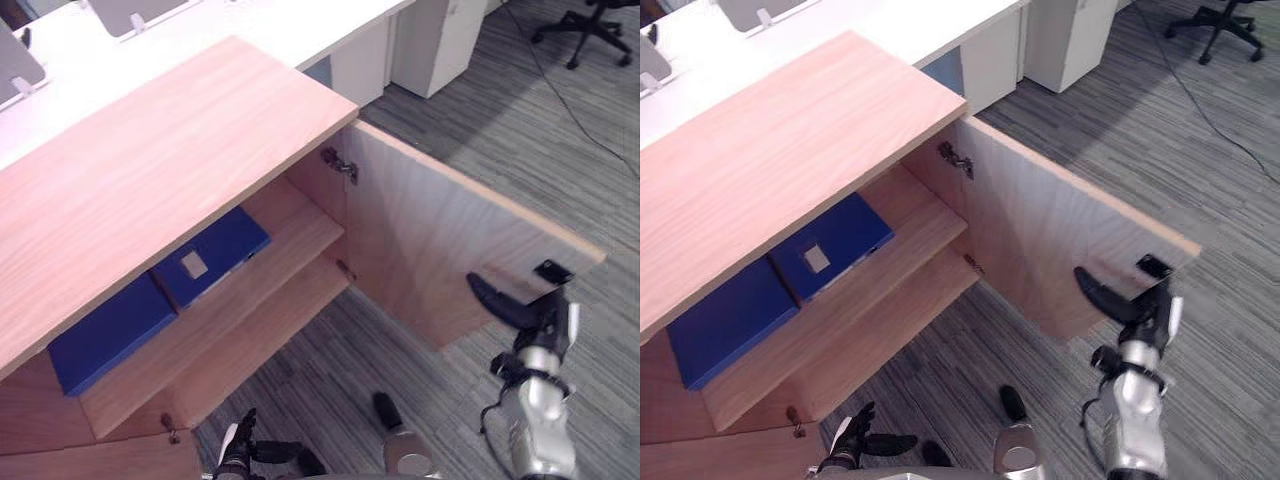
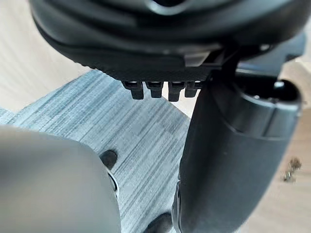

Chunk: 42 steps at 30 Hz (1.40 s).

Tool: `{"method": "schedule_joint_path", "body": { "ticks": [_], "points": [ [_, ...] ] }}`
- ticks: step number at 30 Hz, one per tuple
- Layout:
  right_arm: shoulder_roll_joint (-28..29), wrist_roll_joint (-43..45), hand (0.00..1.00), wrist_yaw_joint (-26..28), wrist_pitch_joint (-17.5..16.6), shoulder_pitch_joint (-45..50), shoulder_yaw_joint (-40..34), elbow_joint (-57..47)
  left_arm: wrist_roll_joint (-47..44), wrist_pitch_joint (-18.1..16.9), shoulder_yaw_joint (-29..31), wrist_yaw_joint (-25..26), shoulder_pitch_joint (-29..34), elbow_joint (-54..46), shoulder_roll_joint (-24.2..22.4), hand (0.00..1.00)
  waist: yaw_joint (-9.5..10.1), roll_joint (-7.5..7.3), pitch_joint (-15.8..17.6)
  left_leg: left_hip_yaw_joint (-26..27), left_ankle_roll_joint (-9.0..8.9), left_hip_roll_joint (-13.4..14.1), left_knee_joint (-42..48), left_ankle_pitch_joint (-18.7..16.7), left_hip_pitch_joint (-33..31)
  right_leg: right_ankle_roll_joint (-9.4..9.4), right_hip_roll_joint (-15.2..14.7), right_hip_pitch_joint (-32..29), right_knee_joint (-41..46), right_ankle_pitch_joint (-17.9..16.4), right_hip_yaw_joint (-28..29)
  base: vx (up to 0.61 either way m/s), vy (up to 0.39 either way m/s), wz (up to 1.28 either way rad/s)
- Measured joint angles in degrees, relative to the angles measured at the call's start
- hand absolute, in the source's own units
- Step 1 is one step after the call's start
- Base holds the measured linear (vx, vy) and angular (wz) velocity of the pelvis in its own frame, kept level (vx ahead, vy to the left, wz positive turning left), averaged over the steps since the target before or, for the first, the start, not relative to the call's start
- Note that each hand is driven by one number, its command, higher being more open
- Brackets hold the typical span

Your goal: Walk over to the cabinet, pick up the folder, carry it to the office cabinet, place the folder inside the office cabinet, then close the office cabinet door

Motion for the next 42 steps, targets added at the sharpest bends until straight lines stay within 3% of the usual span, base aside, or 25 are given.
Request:
{"method": "schedule_joint_path", "body": {
  "ticks": [3,6,8,9,11,12,14,15,16,18,20,23,28,32,38,41,42],
  "points": [
    [1.5,-4.3,1.00,-0.3,-0.5,7.8,8.8,-5.2,0.0,0.6,-0.7,1.2,-1.2,0.5,-0.7,1.00,-0.63,-1.26,0.8,1.2,-0.12,0.5,0.6,-0.1,0.1,-0.06,0.6,-0.2,-0.4,1.0,1.6,-0.03,-0.050,-0.32],
    [1.3,-7.1,1.00,-0.3,-0.5,13.0,20.6,-7.9,-0.1,0.6,-1.2,1.5,-3.4,0.7,-0.7,1.00,-0.57,-3.97,2.0,2.8,-0.46,1.2,2.8,-0.5,-1.4,0.01,1.1,-1.6,-0.3,2.4,3.4,-0.09,-0.064,-0.25],
    [0.2,-7.7,1.00,-0.2,0.1,13.1,28.0,-7.6,-0.2,0.5,-2.7,1.7,-5.0,0.5,-0.6,1.00,0.17,-5.11,3.1,2.7,-0.86,1.9,5.1,-1.6,-2.9,0.13,1.1,-2.1,-0.2,3.0,3.5,-0.14,-0.080,-0.04],
    [-0.6,-8.3,1.00,0.4,0.7,12.4,32.8,-7.0,-0.3,0.3,-3.6,1.8,-5.3,-0.1,-0.6,1.00,1.50,-5.37,3.5,2.4,-0.59,2.4,6.7,-2.1,-3.9,0.48,1.2,-2.6,0.2,2.8,3.4,-0.16,-0.087,0.08],
    [-1.4,-9.0,1.00,2.7,1.7,7.9,39.8,-4.1,-0.2,-0.2,-4.3,2.2,-5.8,-1.1,-0.8,1.00,3.83,-5.49,4.5,1.4,-0.46,2.7,8.0,-2.2,-5.0,0.56,1.1,-3.0,0.8,2.7,2.2,-0.18,-0.094,0.24],
    [-0.9,-9.9,1.00,4.3,3.6,0.5,43.9,-0.3,-0.2,0.0,-4.5,2.5,-6.1,-1.6,-0.8,1.00,5.51,-5.55,5.3,-0.8,-0.54,2.5,8.4,-2.0,-5.9,0.10,0.7,-3.0,1.1,2.4,0.4,-0.16,-0.079,0.40],
    [0.1,-11.4,1.00,6.8,4.7,-8.1,45.6,3.6,-0.2,0.4,-5.7,3.1,-6.7,-4.5,-1.2,1.00,7.20,-5.71,5.8,-3.5,-0.63,1.9,8.2,-1.2,-6.9,0.10,0.0,-3.4,1.2,2.4,-1.9,-0.15,-0.074,0.65],
    [0.8,-13.4,1.00,8.3,5.2,-15.0,46.6,6.1,-0.2,3.3,-10.1,4.6,-6.7,-8.9,-0.6,1.00,8.24,-5.89,6.0,-5.5,-0.58,1.2,6.8,0.3,-7.7,0.10,-0.7,-3.7,1.2,2.4,-3.8,-0.16,-0.066,1.05],
    [2.2,-15.2,1.00,8.9,5.3,-21.7,46.0,8.4,-1.3,0.9,-14.9,4.6,-6.6,-12.1,0.9,1.00,9.45,-5.84,6.1,-8.1,-0.26,0.1,4.7,2.3,-8.8,0.10,-1.6,-4.2,1.3,2.4,-6.1,-0.14,-0.058,1.03],
    [5.5,-15.0,1.00,8.1,5.3,-30.3,40.3,13.7,-3.8,-4.3,-16.7,3.6,-7.0,-13.8,-0.1,1.00,10.82,-6.23,6.3,-11.3,0.49,-1.0,1.2,5.6,-9.7,0.13,-2.6,-4.7,1.4,2.4,-9.6,-0.05,-0.008,1.08],
    [7.2,-14.7,1.00,6.7,5.3,-38.2,31.9,20.9,-3.3,-2.5,-11.9,3.8,-7.6,-12.4,-3.6,1.00,12.96,-6.79,6.4,-13.7,0.85,-1.9,-2.1,8.4,-9.2,0.23,-3.2,-4.4,1.3,2.5,-12.0,0.00,0.024,0.79],
    [5.3,-11.9,1.00,0.7,7.6,-49.3,16.8,30.9,-3.7,0.3,-5.9,5.1,-6.6,-9.5,-1.8,1.00,14.58,-7.23,6.7,-17.4,1.30,-2.4,-4.6,10.6,-8.7,0.12,-3.7,-2.9,1.3,3.1,-15.9,0.05,0.047,0.58],
    [-2.6,-5.7,1.00,-1.9,8.2,-55.0,11.1,38.5,-5.3,0.1,-2.0,6.6,-5.7,-9.2,3.7,1.00,15.53,-7.60,6.9,-21.1,1.31,-2.9,-4.9,11.0,-10.1,0.12,-4.0,-2.3,0.9,2.8,-19.5,0.03,0.039,0.39],
    [-3.3,-4.2,1.00,-3.1,7.9,-53.4,10.0,39.0,-7.0,0.0,-1.9,6.4,-4.8,-8.9,3.7,1.00,15.36,-7.60,7.0,-24.2,1.17,-3.2,-4.9,11.8,-10.6,0.69,-4.1,-1.1,0.9,1.4,-22.6,0.00,0.029,0.40],
    [-0.7,-7.3,1.00,0.0,5.8,-34.9,19.5,28.0,-12.4,0.0,1.6,7.0,-4.4,-11.6,0.8,1.00,15.62,-7.51,7.0,-31.6,0.37,-3.3,-4.9,12.4,-12.0,0.01,-4.0,1.8,0.8,-1.1,-29.9,0.03,-0.016,0.62],
    [1.5,-12.0,1.00,3.3,5.8,-28.5,23.5,31.9,-15.4,-0.9,6.4,5.4,1.0,-22.8,-0.3,1.00,17.96,-7.34,7.1,-39.5,-0.09,-3.7,-4.8,12.9,-13.6,-0.20,-4.1,4.0,1.5,-3.9,-37.9,0.11,-0.060,1.38],
    [3.0,-14.0,1.00,4.4,5.8,-26.8,24.7,34.8,-17.9,-0.9,10.1,5.0,1.7,-25.5,1.2,1.00,20.34,-7.25,7.1,-42.0,-0.30,-3.9,-4.6,13.3,-13.6,-0.61,-4.1,5.0,2.2,-4.4,-40.5,0.18,-0.067,1.15]
  ]
}}
